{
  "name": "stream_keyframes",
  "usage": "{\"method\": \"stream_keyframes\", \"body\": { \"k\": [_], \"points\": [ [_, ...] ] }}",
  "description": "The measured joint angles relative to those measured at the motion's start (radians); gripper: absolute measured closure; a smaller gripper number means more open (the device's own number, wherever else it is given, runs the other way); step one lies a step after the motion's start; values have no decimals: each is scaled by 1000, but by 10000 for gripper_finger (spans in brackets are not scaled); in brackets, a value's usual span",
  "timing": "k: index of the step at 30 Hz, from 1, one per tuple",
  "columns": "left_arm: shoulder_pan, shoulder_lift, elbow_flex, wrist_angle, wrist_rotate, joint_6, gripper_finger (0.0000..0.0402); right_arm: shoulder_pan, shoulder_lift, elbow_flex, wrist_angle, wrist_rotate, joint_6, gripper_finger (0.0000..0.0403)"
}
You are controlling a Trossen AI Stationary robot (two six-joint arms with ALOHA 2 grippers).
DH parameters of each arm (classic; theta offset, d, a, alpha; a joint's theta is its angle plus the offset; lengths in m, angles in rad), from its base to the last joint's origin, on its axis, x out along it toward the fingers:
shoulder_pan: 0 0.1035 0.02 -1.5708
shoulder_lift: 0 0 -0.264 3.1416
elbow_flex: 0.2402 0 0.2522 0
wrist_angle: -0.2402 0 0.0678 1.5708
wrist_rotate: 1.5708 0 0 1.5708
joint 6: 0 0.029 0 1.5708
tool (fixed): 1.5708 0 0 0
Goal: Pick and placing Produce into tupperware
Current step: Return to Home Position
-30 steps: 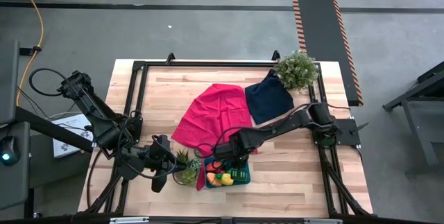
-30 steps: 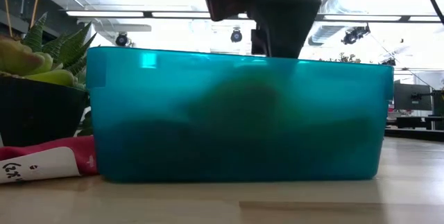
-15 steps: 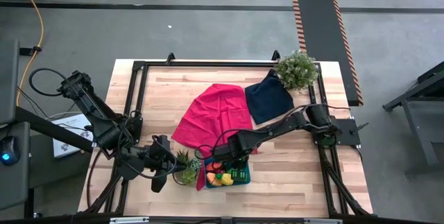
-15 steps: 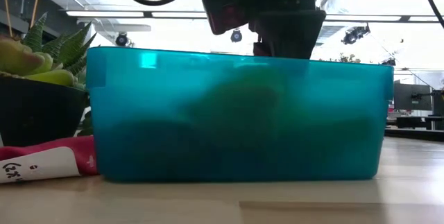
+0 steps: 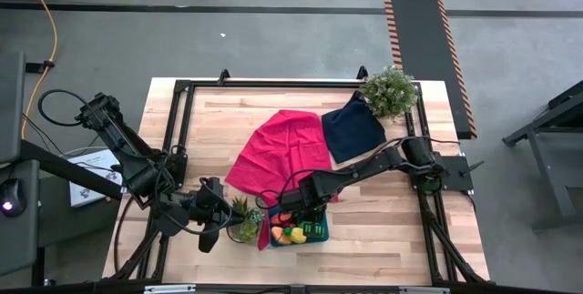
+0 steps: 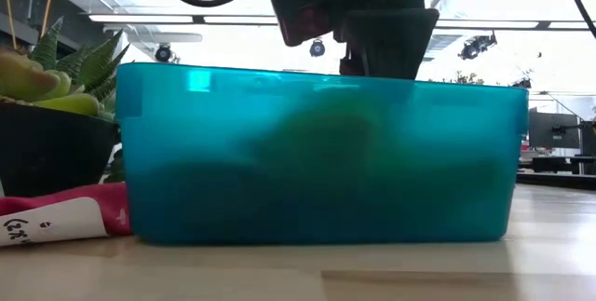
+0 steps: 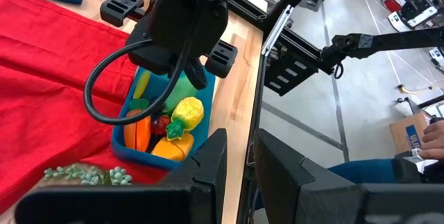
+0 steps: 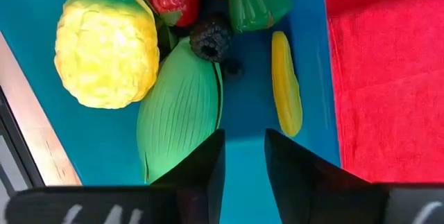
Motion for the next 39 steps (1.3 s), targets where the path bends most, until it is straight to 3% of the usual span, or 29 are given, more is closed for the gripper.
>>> {"method": "stream_keyframes", "body": {
  "k": [10,26,39],
  "points": [
    [0,0,0,1,0,2,339,0,0,61,-12,57,-30,308],
    [2,-75,0,0,-65,133,339,-22,-10,332,-308,292,-185,308],
    [3,-184,0,0,-267,333,339,-82,-279,334,-300,363,-193,322]
  ]
}}
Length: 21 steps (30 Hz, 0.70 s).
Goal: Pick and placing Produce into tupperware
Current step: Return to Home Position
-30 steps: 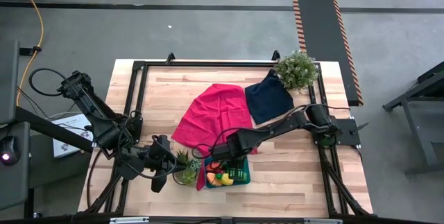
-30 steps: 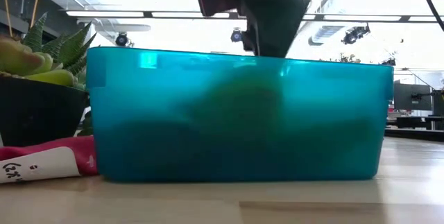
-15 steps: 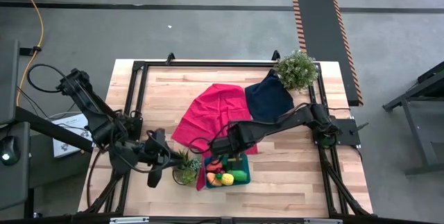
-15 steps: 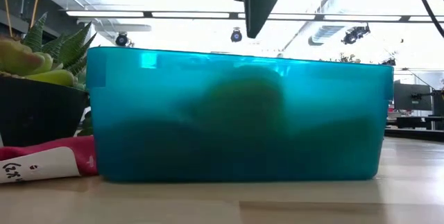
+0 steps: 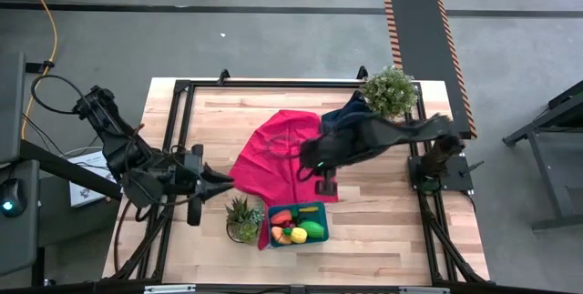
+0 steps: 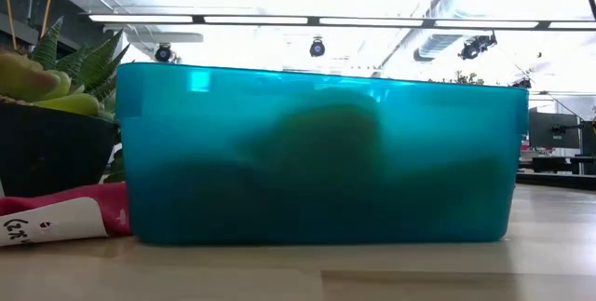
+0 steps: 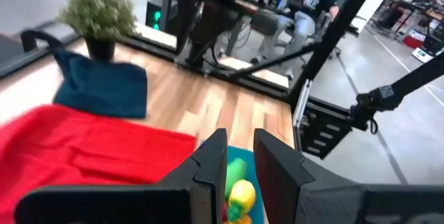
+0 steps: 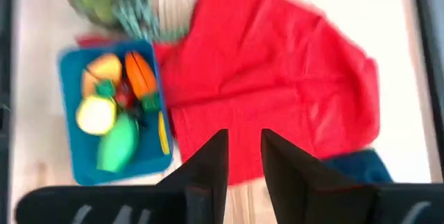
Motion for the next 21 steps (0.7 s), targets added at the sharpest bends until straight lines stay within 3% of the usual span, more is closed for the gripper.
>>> {"method": "stream_keyframes", "body": {
  "k": [3,6,11,14,21],
  "points": [
    [45,-30,0,7,17,49,339,-3,-81,0,48,4,-5,341],
    [139,-52,0,48,124,131,339,0,-167,0,118,-4,0,371],
    [354,-54,0,201,450,327,339,0,-274,0,189,-27,18,396],
    [476,-67,0,163,601,351,339,-3,-314,0,195,-29,34,401],
    [662,-193,-41,112,665,415,339,-3,-387,0,196,11,55,402]
  ]
}}
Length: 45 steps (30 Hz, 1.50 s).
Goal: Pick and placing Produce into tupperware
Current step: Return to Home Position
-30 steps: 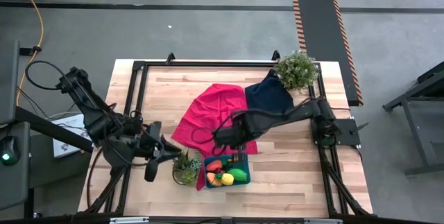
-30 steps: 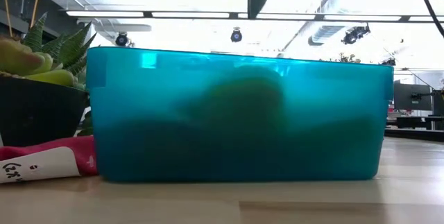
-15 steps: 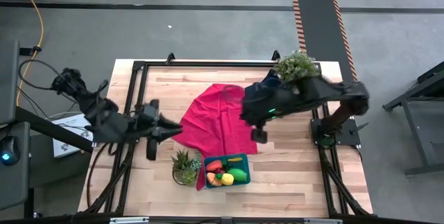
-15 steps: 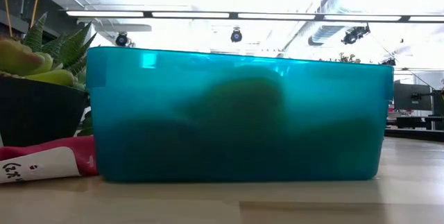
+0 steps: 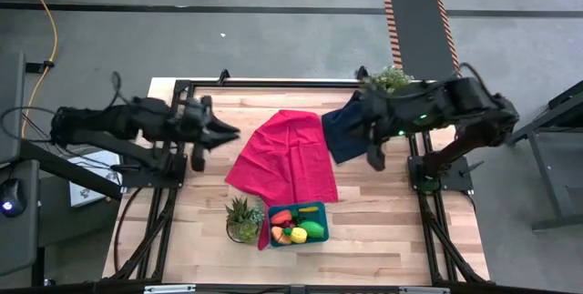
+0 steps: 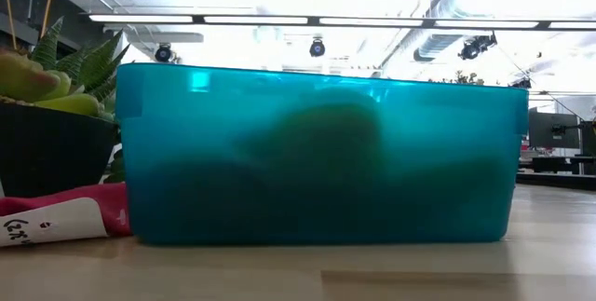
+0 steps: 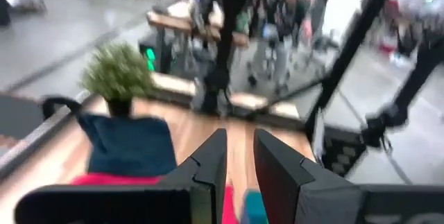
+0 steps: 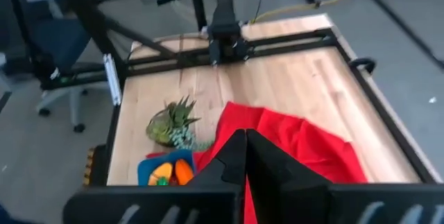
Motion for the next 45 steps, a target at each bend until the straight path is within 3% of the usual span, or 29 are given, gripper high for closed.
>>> {"method": "stream_keyframes", "body": {
  "k": [4,8,17,25,34,40,45],
  "points": [
    [93,-177,-156,124,62,6,339,-16,-64,-16,14,41,-6,403],
    [157,-374,-353,225,97,-47,339,-30,-172,-116,108,57,2,403],
    [168,-665,-643,295,99,-122,339,-74,-494,-636,544,16,138,403],
    [168,-778,-846,399,54,-160,339,-87,-669,-946,781,-19,273,403],
    [168,-833,-1057,694,64,-186,339,-87,-794,-1088,907,-11,349,403],
    [168,-835,-1063,685,60,-129,358,-87,-821,-1089,932,-12,326,403],
    [168,-835,-1063,513,62,-147,394,-87,-847,-1089,926,-24,267,403]
  ]
}}
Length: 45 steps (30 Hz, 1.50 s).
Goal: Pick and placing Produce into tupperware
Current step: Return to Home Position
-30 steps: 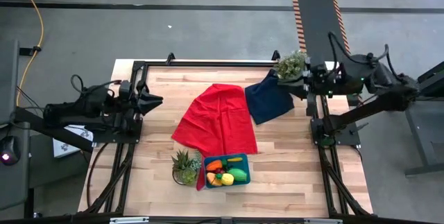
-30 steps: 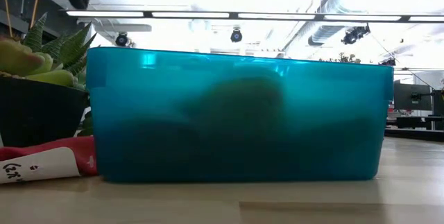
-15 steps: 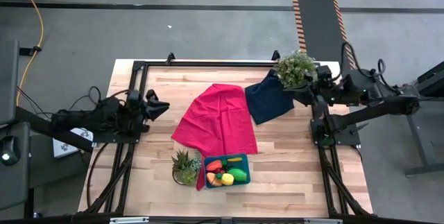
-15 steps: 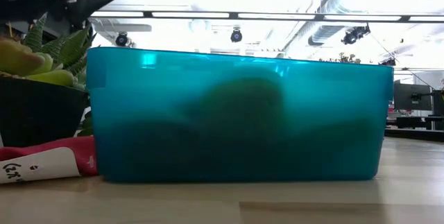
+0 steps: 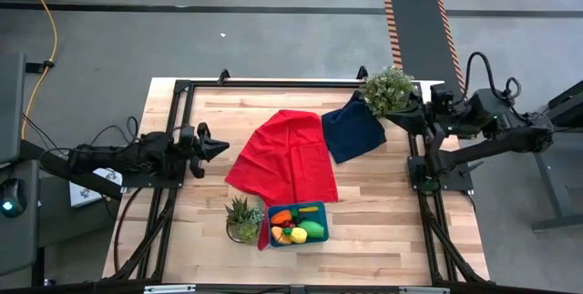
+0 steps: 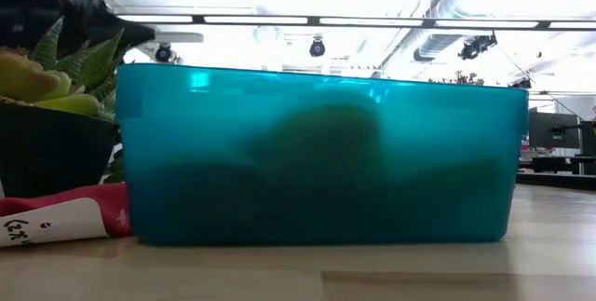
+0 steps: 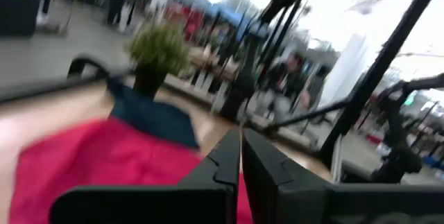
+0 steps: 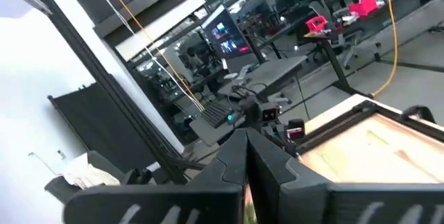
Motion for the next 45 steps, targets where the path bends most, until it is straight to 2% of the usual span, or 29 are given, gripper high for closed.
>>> {"method": "stream_keyframes", "body": {
  "k": [2,8,16,19,23,29,33,36,41,45],
  "points": [
    [0,0,0,-59,-2,-20,398,0,-17,0,-31,1,-1,403],
    [0,0,-1,-69,27,3,397,-1,-64,0,-63,34,-6,403],
    [0,46,0,-88,135,4,392,-1,-117,0,-86,-20,-85,403],
    [0,52,0,-88,137,4,392,0,-152,-28,-51,-63,-126,403],
    [0,53,0,-87,133,3,394,0,-230,-146,79,-108,-165,403],
    [0,53,0,-87,133,3,392,0,-382,-415,340,-138,-222,403],
    [0,53,0,-87,131,3,394,0,-471,-556,472,-241,-206,403],
    [0,53,0,-87,131,3,394,1,-535,-635,492,-292,-206,403],
    [0,53,0,-87,131,3,392,1,-632,-739,508,-296,-309,403],
    [0,53,0,-86,131,3,392,0,-626,-811,580,-296,-345,403]
  ]
}}
